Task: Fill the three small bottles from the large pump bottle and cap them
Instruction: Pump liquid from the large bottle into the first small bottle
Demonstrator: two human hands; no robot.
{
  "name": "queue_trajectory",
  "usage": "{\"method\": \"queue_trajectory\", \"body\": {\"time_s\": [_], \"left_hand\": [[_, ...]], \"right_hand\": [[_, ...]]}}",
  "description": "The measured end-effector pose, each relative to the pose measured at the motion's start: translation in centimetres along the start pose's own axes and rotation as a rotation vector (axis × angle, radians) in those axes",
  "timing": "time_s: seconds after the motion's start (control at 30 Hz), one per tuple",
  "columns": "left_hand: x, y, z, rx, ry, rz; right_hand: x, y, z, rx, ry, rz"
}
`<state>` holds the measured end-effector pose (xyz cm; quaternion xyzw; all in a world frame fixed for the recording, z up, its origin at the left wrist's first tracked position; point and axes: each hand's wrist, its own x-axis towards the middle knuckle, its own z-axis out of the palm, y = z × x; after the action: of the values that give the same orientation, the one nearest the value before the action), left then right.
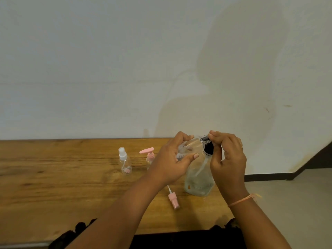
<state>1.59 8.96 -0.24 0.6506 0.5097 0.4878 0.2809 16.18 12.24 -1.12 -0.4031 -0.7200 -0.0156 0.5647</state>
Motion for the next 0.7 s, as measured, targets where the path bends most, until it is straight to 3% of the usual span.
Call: {"method": "queue_trajectory", "body": {"time_s": [0.7], "left_hand": [[-0.3, 0.1, 0.0, 0.005, 0.001, 0.032]], "right_hand": [[0.1, -0.6, -0.3, 0.038, 0.022, 0.018]]}}
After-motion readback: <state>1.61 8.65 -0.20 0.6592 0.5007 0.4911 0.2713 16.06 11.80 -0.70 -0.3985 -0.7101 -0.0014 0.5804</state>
